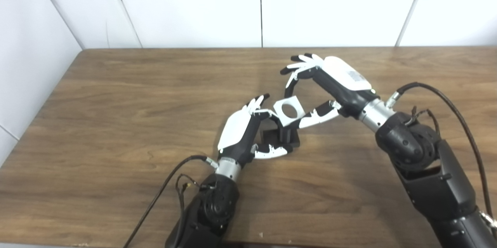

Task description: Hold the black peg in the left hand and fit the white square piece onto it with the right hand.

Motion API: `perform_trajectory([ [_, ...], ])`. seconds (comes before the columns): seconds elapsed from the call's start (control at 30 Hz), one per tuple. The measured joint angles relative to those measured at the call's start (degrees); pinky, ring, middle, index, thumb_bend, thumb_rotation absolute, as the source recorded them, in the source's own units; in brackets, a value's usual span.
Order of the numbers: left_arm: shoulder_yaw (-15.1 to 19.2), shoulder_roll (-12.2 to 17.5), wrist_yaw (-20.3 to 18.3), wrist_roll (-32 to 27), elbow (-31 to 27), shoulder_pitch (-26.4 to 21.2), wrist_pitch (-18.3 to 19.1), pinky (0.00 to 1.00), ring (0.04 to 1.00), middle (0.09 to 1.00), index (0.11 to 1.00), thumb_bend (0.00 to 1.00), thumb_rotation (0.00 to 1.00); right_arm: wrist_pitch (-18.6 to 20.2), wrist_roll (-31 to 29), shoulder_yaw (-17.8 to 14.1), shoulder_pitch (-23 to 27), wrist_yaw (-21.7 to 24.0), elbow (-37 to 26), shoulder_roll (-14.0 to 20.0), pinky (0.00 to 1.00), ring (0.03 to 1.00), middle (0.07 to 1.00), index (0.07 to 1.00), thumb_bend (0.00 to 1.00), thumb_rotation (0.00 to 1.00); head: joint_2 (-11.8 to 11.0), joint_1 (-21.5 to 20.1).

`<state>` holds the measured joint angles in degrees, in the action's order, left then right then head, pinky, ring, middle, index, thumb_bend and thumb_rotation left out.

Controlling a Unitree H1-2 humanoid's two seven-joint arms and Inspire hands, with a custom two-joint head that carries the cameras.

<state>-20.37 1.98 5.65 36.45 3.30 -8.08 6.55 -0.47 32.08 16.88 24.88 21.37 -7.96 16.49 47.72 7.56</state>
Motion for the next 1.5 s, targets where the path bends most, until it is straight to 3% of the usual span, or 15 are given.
perform_trajectory([
  [0.7, 0.0, -0.1, 0.0, 0.0, 0.0, 0.0, 0.1, 1.00, 1.000, 0.988, 0.490, 0.52, 0.09, -0.6, 1.3, 3.0, 0.0, 1.1, 1.5, 0.2, 0.99, 0.916, 0.800, 0.481, 0.51, 0.14, 0.4, 0.9],
  [1.1, 0.0, -0.1, 0.0, 0.0, -0.2, 0.1, 0.4, 1.00, 1.000, 0.988, 0.490, 0.51, 0.09, -1.3, 2.2, 3.4, 0.2, -0.6, 4.6, -0.1, 0.96, 0.914, 0.802, 0.481, 0.51, 0.14, 0.5, 1.4],
  [1.5, -0.1, -0.2, 0.1, 0.0, -0.9, 0.6, 1.0, 1.00, 1.000, 0.983, 0.490, 0.52, 0.09, -1.2, 2.2, 3.4, 0.2, -0.8, 6.3, -0.1, 0.99, 0.911, 0.798, 0.481, 0.51, 0.14, 0.7, 1.0],
])
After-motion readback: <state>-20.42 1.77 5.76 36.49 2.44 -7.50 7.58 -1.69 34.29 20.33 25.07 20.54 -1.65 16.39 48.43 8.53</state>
